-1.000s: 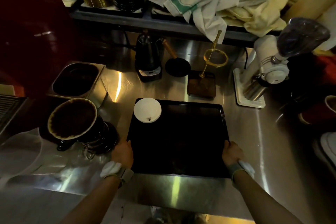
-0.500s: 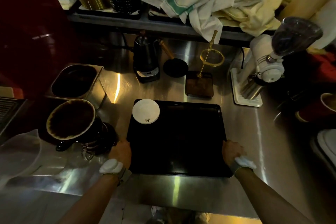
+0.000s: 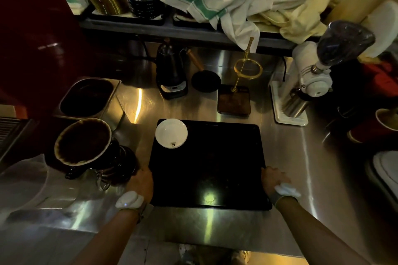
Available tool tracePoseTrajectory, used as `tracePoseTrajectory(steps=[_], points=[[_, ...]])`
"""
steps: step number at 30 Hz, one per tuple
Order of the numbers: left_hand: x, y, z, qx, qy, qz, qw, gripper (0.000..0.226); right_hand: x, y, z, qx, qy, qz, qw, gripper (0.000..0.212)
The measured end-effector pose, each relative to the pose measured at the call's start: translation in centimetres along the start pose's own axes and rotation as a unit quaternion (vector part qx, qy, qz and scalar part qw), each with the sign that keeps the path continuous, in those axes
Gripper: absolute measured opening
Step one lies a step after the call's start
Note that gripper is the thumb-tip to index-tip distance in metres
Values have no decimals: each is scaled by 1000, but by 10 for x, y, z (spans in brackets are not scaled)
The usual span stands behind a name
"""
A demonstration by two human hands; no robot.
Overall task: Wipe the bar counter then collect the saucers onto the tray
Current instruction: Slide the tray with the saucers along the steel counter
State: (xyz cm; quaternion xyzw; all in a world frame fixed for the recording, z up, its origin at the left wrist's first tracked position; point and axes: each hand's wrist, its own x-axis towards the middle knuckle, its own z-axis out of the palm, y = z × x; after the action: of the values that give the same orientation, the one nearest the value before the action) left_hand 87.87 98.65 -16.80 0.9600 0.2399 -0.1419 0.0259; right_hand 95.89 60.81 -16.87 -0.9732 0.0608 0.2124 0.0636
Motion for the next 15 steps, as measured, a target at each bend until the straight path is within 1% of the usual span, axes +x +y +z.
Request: tracePoseTrajectory(steps=[1,2,3,5,7,9,10,12,14,15], points=[[2,-3,7,-37,-48,2,998,13,-1,0,-1,8,-7,5,1000,38],[1,-4,8,-58,-59,-1,997,17,-1,0,-3,12,-12,12,1000,38],[0,-4,12,-65,-41,16,997,18,-3,-2,-5,17,-17,22,999,38],[-6,-3,9,-39,-3,45,998,19,-9,-4,-7,20,-5,29,999,42],[-16,1,10,-16,14,82,996,30,-17,0,-8,42,4,40,998,46],[-25,4,11,-28,40,100,994,41,-25,1,-7,46,5,45,998,47],[-27,7,12,-34,47,114,992,41,-29,2,-7,45,7,48,998,47],[-27,14,20,-47,60,163,984,32,-37,9,-5,69,12,57,996,44],[-24,24,24,-75,32,183,980,27,-43,19,-6,90,17,58,994,40],[-22,32,27,-84,35,185,979,27,-44,27,-7,106,15,54,993,35]])
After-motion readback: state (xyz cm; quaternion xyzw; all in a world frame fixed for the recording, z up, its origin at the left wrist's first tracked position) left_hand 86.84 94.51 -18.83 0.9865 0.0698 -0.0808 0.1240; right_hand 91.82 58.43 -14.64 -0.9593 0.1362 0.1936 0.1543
